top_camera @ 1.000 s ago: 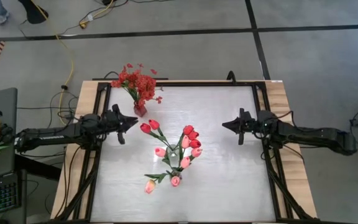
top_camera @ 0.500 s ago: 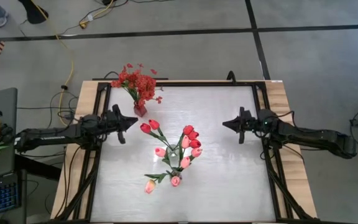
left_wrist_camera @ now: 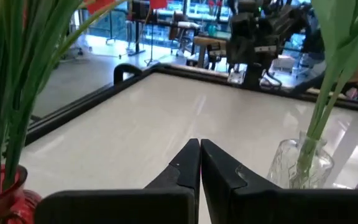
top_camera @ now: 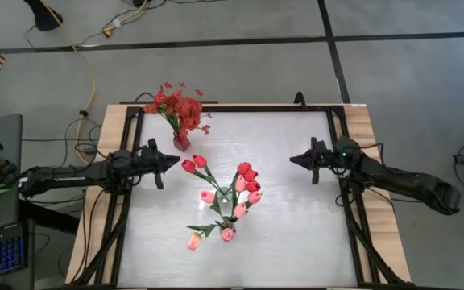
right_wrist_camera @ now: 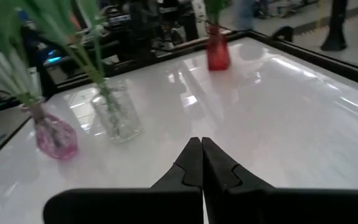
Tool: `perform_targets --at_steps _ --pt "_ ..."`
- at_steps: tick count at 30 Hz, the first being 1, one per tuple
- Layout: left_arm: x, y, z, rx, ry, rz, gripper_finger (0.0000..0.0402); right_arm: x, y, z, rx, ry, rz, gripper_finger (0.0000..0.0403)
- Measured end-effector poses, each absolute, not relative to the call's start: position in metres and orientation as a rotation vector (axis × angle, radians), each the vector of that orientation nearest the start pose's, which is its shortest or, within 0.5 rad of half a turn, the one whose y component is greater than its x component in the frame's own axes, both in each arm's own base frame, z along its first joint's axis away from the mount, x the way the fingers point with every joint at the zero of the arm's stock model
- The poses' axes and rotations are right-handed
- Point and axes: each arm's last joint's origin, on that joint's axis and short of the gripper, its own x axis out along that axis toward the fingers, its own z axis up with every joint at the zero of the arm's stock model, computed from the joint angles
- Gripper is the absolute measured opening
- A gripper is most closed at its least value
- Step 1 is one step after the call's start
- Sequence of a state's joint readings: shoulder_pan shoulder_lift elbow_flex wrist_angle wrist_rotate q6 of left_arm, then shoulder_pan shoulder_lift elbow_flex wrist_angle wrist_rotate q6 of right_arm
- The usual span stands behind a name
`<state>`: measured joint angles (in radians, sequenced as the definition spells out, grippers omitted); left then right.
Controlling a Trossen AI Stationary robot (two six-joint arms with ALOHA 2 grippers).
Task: Sort flowers into vase by color
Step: Return to Home Position
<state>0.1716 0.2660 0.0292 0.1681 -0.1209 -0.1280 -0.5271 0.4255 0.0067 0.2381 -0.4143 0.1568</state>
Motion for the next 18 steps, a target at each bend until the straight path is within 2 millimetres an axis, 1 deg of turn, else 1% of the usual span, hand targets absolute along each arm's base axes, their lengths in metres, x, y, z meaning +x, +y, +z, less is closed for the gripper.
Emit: perform_targets --at_steps 5,8,10,14,18 --pt "0.111 0.023 0.169 -0.134 0.056 0.294 0.0000 0.103 -0.058 0.151 0.293 0.133 -0.195 0.0019" --pt "0.110 0.023 0.169 -0.116 0.054 0.323 0.0000 0.101 -0.059 0.148 0.274 0.160 -0.312 0.0018" --pt "0.110 0.024 0.170 -0.105 0.050 0.338 0.0000 0.100 -0.056 0.147 0.263 0.176 -0.348 0.0018" --pt "0.110 0.023 0.171 -0.104 0.041 0.323 0.0000 0.101 -0.048 0.151 0.208 0.141 -0.341 0.0018" --pt "0.110 0.024 0.171 -0.104 0.041 0.331 0.0000 0.101 -0.041 0.151 0.136 0.154 -0.423 0.0017"
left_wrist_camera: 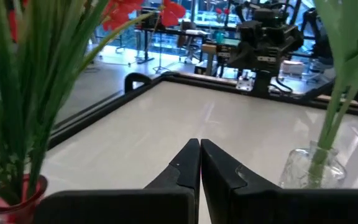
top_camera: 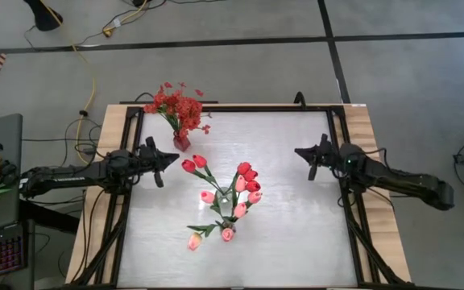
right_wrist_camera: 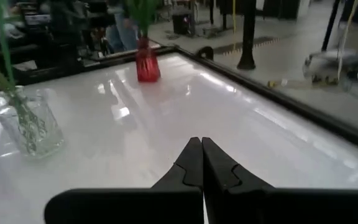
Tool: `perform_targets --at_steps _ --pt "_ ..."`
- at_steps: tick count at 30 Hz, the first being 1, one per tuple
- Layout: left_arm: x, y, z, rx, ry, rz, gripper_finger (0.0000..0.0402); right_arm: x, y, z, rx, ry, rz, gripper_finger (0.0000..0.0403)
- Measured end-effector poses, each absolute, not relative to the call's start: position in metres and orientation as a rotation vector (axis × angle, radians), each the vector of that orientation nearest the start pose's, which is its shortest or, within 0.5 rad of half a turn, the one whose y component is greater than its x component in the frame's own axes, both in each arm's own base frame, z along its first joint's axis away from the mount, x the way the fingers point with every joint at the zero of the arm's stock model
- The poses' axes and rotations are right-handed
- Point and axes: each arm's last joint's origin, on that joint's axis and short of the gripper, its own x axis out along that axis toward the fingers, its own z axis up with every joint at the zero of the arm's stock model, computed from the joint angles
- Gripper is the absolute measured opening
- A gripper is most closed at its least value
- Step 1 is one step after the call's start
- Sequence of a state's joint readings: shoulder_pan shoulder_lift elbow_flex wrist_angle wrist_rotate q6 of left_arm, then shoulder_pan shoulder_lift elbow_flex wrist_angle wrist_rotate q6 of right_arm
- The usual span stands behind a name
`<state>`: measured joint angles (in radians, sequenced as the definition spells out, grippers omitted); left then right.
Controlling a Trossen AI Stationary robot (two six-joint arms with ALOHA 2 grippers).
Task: Sort flowers into vase by color
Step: Return to Home Position
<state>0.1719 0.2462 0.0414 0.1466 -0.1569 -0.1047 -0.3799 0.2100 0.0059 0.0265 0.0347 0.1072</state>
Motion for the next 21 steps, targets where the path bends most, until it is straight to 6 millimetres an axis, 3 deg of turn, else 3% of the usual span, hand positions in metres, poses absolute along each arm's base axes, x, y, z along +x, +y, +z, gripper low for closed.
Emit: perform_targets --at_steps 8,13,21 --pt "0.110 0.024 0.170 -0.075 0.054 0.346 0.0000 0.104 -0.032 0.153 -0.040 0.167 -0.390 0.0038" --pt "0.109 0.024 0.167 -0.072 0.087 0.347 0.0000 0.104 -0.030 0.153 -0.048 0.168 -0.371 0.0065" --pt "0.108 0.024 0.158 -0.107 0.184 0.351 0.0000 0.104 -0.030 0.153 -0.051 0.169 -0.371 0.0070"
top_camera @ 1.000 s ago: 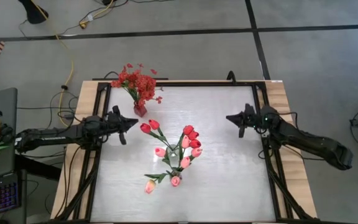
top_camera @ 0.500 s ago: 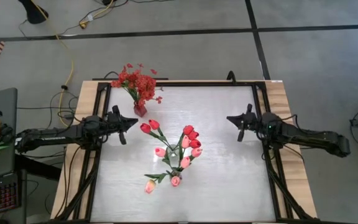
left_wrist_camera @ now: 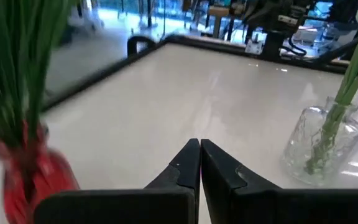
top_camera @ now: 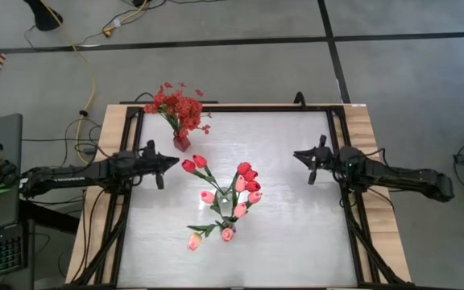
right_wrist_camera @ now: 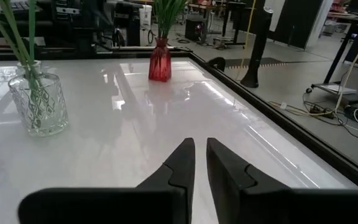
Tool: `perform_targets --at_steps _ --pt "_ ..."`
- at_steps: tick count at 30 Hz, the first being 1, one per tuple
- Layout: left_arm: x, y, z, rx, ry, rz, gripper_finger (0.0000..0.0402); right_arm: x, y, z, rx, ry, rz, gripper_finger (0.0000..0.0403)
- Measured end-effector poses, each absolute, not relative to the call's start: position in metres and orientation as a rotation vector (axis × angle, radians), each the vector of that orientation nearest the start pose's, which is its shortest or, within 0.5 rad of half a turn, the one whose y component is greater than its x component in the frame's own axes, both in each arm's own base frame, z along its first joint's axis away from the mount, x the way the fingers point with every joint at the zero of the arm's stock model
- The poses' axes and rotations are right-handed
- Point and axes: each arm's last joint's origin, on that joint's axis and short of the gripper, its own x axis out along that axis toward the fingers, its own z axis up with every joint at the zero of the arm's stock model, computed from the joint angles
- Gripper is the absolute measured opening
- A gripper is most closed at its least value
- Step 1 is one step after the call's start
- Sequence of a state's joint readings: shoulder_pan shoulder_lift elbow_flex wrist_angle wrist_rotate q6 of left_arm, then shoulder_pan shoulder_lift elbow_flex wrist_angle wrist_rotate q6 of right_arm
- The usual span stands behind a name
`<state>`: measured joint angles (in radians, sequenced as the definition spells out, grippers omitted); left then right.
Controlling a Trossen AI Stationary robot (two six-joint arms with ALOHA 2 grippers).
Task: Sort flowers into vase by color
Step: Return to Home Position
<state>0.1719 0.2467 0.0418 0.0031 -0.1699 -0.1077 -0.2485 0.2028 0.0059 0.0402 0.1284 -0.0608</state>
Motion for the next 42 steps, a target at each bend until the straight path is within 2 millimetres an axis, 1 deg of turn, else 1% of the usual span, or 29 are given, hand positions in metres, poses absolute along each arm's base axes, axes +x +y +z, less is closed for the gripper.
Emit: perform_targets --at_steps 3,5,13,42 --pt "0.1070 0.0234 0.1531 -0.212 0.215 0.360 0.0000 0.1044 -0.0303 0.1525 -0.051 0.169 -0.371 0.0071" --pt "0.1071 0.0233 0.1530 -0.245 0.213 0.362 0.0000 0.1044 -0.0303 0.1525 -0.051 0.169 -0.371 0.0071" --pt "0.1070 0.0233 0.1529 -0.221 0.217 0.360 0.0000 0.1044 -0.0304 0.1524 -0.050 0.170 -0.372 0.0071" --pt "0.1070 0.0233 0.1528 -0.226 0.217 0.362 0.0000 0.1044 -0.0304 0.1523 -0.050 0.171 -0.372 0.0072"
